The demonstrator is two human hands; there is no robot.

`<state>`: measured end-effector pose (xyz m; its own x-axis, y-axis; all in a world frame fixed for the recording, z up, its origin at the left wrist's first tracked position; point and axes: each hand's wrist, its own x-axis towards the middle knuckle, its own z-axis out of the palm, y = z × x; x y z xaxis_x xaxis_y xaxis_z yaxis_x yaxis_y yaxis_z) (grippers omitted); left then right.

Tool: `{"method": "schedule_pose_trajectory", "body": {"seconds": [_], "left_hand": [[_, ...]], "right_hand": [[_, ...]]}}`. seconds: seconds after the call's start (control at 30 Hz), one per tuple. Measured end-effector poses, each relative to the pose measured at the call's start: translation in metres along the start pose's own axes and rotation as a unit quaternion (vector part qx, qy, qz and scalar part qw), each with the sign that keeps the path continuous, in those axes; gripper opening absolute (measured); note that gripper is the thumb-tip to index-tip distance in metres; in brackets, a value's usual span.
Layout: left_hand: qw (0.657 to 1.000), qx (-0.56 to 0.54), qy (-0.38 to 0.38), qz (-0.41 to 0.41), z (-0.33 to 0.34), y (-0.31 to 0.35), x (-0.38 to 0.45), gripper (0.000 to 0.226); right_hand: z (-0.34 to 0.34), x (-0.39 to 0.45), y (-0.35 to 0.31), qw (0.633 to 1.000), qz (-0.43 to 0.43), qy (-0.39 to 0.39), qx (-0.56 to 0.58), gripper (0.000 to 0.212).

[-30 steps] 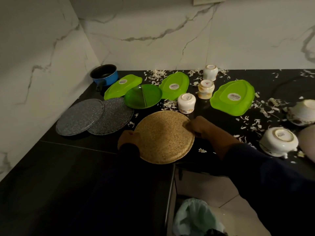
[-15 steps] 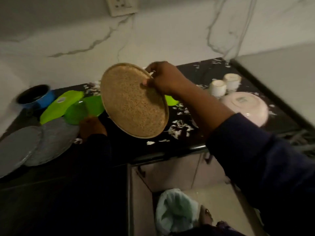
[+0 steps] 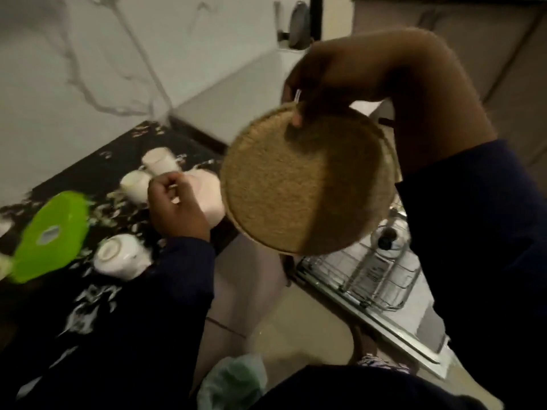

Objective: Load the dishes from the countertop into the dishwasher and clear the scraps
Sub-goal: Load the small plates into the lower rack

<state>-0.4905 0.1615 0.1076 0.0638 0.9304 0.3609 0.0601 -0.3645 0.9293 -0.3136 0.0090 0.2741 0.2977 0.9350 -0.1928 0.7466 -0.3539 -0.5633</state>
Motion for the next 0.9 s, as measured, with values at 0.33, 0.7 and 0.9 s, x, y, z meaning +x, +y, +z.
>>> {"method": "schedule_pose_trajectory", "body": {"seconds": [0.33,0.7,0.9], "left_hand": [[0.959,0.073,-0.263,-0.080,0.258,-0.035,-0.127,0.012],[0.902,0.152,-0.296,-0.277,0.344,-0.178,-0.162,0.032],[0.898,0.198,-0.225,-0.323,0.361,-0.257,-0.166,0.023]], "right_hand": [[-0.006,0.016,0.300,0.979,0.202,-0.035,0.010,0.028],[0.156,0.107,0.459,0.946,0.278,0.088,0.145,0.023],[0.264,0.155,0.480,0.951,0.230,0.083,0.188,0.032]]}}
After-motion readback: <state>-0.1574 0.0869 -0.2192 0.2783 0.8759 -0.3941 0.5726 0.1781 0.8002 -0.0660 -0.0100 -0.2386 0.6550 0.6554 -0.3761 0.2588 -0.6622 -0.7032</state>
